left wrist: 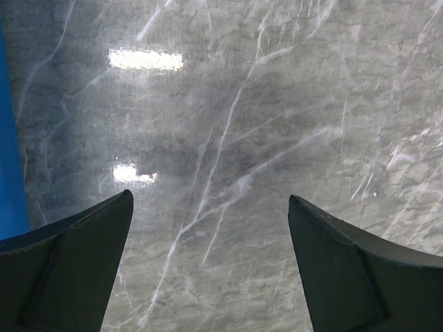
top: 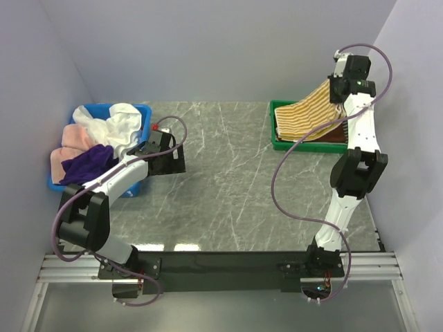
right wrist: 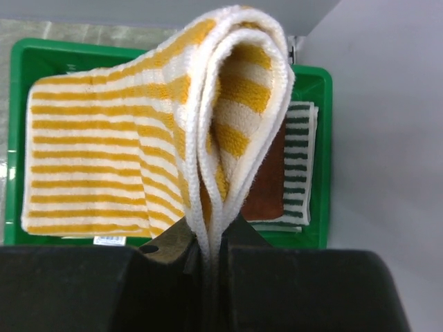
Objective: Fold and stack the towels
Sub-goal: Neatly place the folded towel into the bin
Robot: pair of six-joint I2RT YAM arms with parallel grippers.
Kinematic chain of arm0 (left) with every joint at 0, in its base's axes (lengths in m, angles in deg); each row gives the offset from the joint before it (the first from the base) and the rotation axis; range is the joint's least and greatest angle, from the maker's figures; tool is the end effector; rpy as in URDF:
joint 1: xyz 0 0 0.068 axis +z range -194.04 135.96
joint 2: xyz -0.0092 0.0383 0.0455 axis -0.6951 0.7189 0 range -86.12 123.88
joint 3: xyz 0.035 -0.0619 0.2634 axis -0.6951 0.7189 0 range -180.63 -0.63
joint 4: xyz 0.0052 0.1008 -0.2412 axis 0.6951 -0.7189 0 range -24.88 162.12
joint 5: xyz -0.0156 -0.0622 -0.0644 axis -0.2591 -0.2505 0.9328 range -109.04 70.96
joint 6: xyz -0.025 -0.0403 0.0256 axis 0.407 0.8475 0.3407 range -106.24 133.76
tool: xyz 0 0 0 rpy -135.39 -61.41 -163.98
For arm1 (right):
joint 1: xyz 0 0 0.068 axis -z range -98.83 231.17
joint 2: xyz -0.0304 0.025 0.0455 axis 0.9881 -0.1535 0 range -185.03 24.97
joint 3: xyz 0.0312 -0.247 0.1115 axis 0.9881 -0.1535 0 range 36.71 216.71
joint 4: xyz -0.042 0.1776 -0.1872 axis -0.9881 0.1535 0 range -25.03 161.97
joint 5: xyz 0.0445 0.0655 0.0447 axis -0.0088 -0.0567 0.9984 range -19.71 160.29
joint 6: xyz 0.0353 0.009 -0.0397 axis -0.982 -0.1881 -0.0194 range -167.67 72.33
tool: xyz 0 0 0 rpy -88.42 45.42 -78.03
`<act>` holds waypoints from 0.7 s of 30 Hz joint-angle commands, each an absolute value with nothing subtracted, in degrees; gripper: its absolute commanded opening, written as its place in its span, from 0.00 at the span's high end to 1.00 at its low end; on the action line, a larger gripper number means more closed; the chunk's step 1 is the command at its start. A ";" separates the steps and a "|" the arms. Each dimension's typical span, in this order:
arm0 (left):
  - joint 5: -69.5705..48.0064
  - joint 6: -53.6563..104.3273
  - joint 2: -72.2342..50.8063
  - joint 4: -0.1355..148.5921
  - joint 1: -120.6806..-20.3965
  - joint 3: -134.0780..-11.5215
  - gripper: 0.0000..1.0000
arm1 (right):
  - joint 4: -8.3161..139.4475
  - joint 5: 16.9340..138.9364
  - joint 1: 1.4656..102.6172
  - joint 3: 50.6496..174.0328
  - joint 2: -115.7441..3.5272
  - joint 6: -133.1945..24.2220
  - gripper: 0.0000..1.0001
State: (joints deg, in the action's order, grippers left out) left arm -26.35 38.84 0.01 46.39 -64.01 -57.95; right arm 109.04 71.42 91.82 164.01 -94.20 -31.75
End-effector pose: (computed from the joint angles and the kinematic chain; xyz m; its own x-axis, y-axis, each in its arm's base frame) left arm 0.2922 -0.1013 0.2224 -0.8076 -0.1539 -0.5693 -0.0804 0.9851 -0.1522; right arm 0.4636 -0.0865 0.3738 -0.6011 -0.1659 -0.7818 0.0045 0.9775 -0.2109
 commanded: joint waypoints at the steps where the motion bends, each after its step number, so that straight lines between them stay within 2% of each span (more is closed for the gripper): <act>1: -25.90 37.92 0.54 47.43 -63.99 -58.81 0.01 | 103.84 70.38 92.42 160.65 -94.47 -32.20 1.00; 8: -25.72 37.75 0.89 47.34 -63.99 -58.90 0.01 | 96.79 63.01 92.51 152.21 -97.63 -32.29 0.95; 18: -25.64 37.75 1.51 47.34 -63.99 -58.99 0.01 | 88.80 47.54 92.51 148.42 -103.17 -32.03 0.83; 21: -25.55 37.66 1.60 47.25 -63.99 -59.08 0.01 | 86.60 41.22 92.51 148.06 -105.01 -32.03 0.62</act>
